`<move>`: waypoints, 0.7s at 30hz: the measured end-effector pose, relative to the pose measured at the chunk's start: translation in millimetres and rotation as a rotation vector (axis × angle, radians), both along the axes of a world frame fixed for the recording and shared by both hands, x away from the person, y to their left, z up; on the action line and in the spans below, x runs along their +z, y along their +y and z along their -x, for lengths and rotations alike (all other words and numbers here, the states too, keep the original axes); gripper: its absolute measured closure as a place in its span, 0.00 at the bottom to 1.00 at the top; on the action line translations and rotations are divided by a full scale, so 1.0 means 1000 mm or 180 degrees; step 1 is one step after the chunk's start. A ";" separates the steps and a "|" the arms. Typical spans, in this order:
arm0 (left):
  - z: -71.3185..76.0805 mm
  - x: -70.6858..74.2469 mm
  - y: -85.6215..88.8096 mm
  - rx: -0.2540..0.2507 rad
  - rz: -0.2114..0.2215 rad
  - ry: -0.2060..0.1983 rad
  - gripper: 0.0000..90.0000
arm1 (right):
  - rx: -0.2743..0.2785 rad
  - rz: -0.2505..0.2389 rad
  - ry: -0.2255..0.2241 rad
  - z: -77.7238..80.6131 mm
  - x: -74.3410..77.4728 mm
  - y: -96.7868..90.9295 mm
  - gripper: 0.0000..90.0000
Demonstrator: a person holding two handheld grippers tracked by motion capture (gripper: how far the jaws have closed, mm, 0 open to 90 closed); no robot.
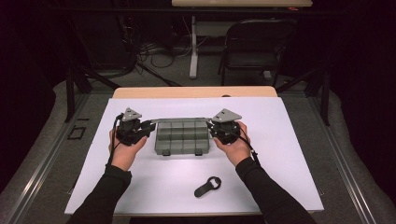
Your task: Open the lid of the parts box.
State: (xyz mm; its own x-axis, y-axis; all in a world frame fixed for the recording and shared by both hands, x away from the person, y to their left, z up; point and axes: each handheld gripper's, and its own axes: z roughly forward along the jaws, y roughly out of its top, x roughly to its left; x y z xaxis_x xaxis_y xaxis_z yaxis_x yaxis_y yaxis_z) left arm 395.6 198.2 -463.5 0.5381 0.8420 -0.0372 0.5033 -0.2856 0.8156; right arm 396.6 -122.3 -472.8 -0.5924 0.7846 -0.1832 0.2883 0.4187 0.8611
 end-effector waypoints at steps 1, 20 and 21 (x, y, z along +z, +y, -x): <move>0.000 0.000 0.000 0.0000 0.0000 0.0000 0.79 | -0.0008 0.0001 0.0007 -0.001 0.001 0.000 0.85; -0.023 0.016 -0.003 0.0230 0.0055 -0.0003 0.85 | -0.0184 -0.0117 0.0133 -0.027 0.018 0.003 0.91; -0.025 0.015 -0.004 0.0252 0.0079 0.0004 0.86 | -0.0195 -0.0125 0.0135 -0.028 0.018 0.003 0.92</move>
